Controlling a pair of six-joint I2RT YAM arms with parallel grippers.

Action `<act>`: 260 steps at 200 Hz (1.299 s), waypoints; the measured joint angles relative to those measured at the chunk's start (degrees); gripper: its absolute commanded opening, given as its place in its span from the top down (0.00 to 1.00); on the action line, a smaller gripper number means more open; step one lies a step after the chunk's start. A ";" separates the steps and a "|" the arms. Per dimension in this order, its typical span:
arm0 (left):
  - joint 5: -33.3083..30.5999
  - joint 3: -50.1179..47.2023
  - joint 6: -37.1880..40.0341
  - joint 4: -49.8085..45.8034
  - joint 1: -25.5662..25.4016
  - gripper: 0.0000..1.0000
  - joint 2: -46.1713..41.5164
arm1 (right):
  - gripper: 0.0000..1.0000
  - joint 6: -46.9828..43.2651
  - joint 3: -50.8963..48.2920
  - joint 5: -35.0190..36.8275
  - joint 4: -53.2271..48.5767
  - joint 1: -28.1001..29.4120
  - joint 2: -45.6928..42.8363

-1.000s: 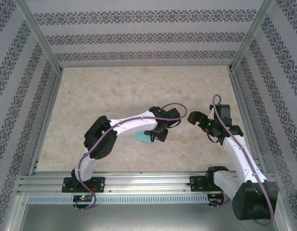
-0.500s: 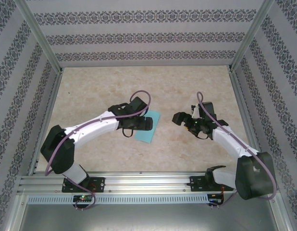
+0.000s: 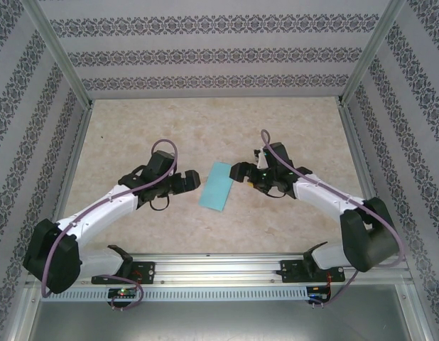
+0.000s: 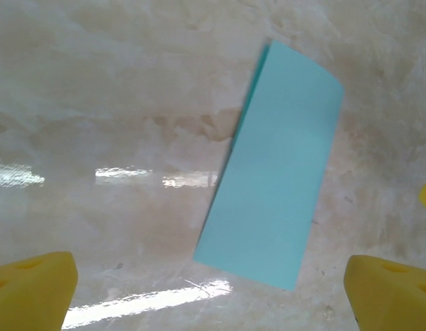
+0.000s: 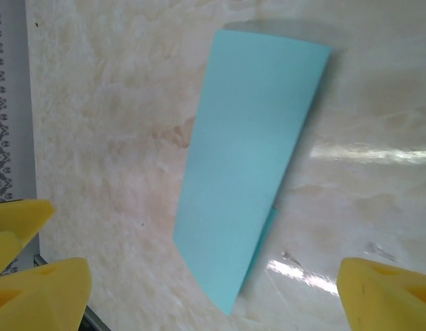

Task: Fold a paper plane with a square sheet of paper (fold left side to right side)
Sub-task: Third fold the triangle at the center of the table.

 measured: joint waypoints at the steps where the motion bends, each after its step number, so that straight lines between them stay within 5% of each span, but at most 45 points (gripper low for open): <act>1: 0.17 -0.15 -0.07 0.13 0.17 0.00 0.00 | 0.12 0.02 0.07 -0.02 0.11 0.07 0.15; 97: 11.30 -1.62 -1.64 10.23 2.93 0.07 7.56 | 0.19 1.55 11.65 -1.29 5.01 2.36 18.78; 260: 15.96 3.48 -2.91 13.94 2.91 0.16 18.84 | 0.20 -3.30 16.35 0.28 3.39 0.48 26.51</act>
